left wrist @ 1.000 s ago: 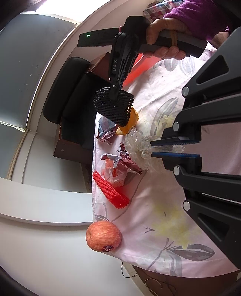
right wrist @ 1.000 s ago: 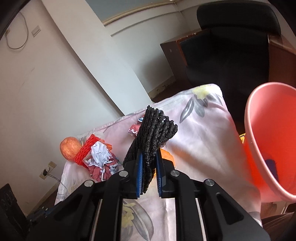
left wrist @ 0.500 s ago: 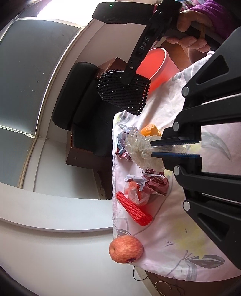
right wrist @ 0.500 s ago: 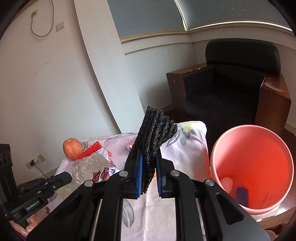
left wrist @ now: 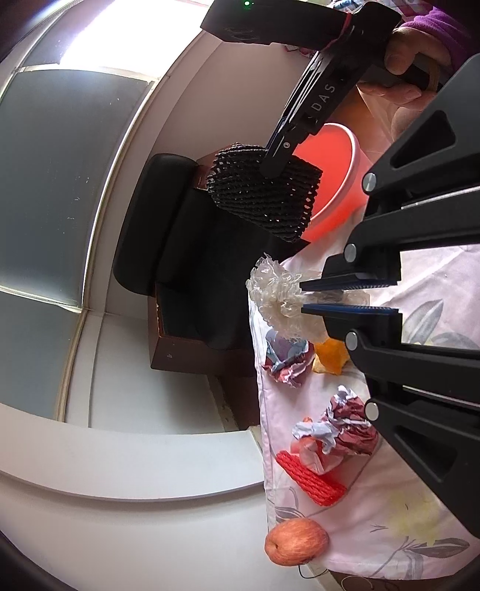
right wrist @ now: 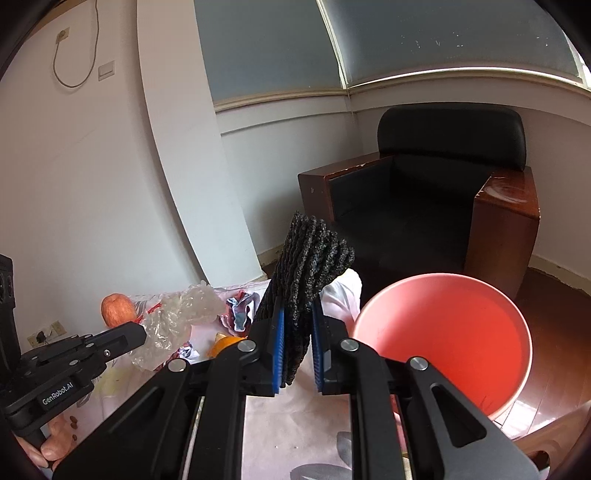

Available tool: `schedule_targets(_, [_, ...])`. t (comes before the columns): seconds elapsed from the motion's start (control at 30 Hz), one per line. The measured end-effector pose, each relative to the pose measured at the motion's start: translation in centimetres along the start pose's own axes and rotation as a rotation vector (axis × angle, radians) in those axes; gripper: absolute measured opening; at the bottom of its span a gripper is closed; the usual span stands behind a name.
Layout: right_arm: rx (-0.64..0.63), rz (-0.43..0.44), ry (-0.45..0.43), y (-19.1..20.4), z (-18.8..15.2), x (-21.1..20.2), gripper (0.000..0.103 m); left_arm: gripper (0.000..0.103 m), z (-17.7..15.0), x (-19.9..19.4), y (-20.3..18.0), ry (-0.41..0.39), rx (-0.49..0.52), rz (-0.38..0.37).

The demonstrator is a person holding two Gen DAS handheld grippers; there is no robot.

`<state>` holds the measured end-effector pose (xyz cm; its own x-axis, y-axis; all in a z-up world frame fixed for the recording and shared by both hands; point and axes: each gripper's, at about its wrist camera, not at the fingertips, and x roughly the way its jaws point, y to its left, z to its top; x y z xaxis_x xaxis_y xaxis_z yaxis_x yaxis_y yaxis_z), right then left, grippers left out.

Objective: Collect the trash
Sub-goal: 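Carry the black net and clear wrap over the pink bucket and open both tools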

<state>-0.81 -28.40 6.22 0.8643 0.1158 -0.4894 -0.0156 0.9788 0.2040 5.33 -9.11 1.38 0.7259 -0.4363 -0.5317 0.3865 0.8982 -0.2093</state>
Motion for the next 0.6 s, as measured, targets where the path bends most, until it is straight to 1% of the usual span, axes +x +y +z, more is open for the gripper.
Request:
schedule_targets(0.23, [0.017, -0.069, -0.043, -2.4, 0.1, -1.1, 0.013, 0.006, 1.0, 2.3, -3.5, 0.008, 0.054, -0.028])
schedule_targets(0.4, [0.044, -0.1, -0.047, -4.5, -0.1, -1.3, 0.013, 0.006, 1.8, 4.0, -5.6, 0.015, 0.072, -0.051])
schedule_targets(0.6, [0.076, -0.137, -0.046, -7.0, -0.5, -1.4, 0.013, 0.006, 2.0, 6.1, -7.8, 0.041, 0.109, -0.077])
